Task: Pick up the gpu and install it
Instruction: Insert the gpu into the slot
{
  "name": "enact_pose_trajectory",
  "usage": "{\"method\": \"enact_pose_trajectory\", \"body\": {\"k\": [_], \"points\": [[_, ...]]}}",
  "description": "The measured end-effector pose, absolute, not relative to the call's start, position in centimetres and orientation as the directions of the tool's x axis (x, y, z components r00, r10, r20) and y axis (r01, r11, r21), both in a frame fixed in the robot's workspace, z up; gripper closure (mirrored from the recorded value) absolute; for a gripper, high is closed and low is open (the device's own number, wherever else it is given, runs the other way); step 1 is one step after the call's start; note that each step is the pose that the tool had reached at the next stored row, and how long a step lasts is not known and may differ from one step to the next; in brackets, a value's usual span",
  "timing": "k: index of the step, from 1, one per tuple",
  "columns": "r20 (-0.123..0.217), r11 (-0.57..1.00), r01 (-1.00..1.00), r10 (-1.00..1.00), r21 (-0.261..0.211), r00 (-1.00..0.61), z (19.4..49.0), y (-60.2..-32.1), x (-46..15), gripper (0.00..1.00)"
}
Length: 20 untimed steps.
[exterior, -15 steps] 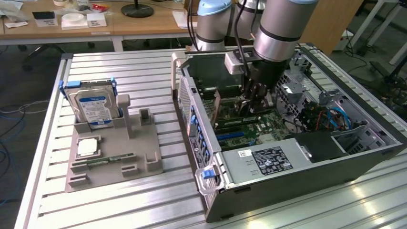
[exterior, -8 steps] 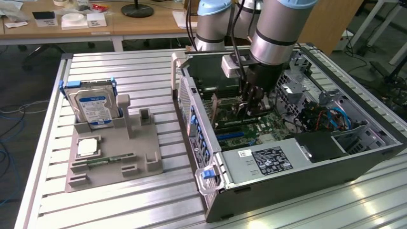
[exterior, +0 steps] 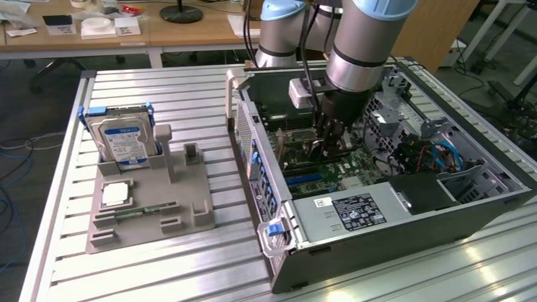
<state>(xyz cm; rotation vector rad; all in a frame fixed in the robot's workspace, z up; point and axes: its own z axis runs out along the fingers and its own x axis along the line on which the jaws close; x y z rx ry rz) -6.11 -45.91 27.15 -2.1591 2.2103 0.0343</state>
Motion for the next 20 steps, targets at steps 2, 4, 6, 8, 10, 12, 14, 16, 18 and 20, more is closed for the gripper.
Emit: {"method": "enact_pose_trajectory", "body": {"k": [2, 4, 6, 8, 10, 12, 14, 16, 18, 20], "points": [[-0.052, 0.024, -1.000, -0.998, -0.020, -0.023, 27.0, -46.0, -6.1, 0.72], [-0.053, 0.024, -1.000, -0.998, -0.020, -0.023, 26.8, -46.1, -6.1, 0.72], [-0.052, 0.024, -1.000, -0.998, -0.020, -0.023, 26.7, -46.1, -6.2, 0.72], [-0.052, 0.024, -1.000, -0.998, -0.020, -0.023, 26.5, -46.2, -6.4, 0.72], [-0.052, 0.024, -1.000, -0.998, -0.020, -0.023, 26.2, -46.2, -6.5, 0.72], [-0.052, 0.024, -1.000, -0.998, -0.019, -0.023, 25.8, -46.2, -6.6, 0.72], [-0.052, 0.024, -1.000, -0.998, -0.019, -0.023, 25.4, -46.2, -6.8, 0.72], [-0.052, 0.024, -1.000, -0.998, -0.018, -0.023, 25.2, -46.2, -7.0, 0.72], [-0.052, 0.024, -1.000, -0.998, -0.018, -0.023, 24.9, -46.3, -7.0, 0.72], [-0.052, 0.024, -1.000, -0.998, -0.017, -0.023, 24.6, -46.3, -7.1, 0.72]]}}
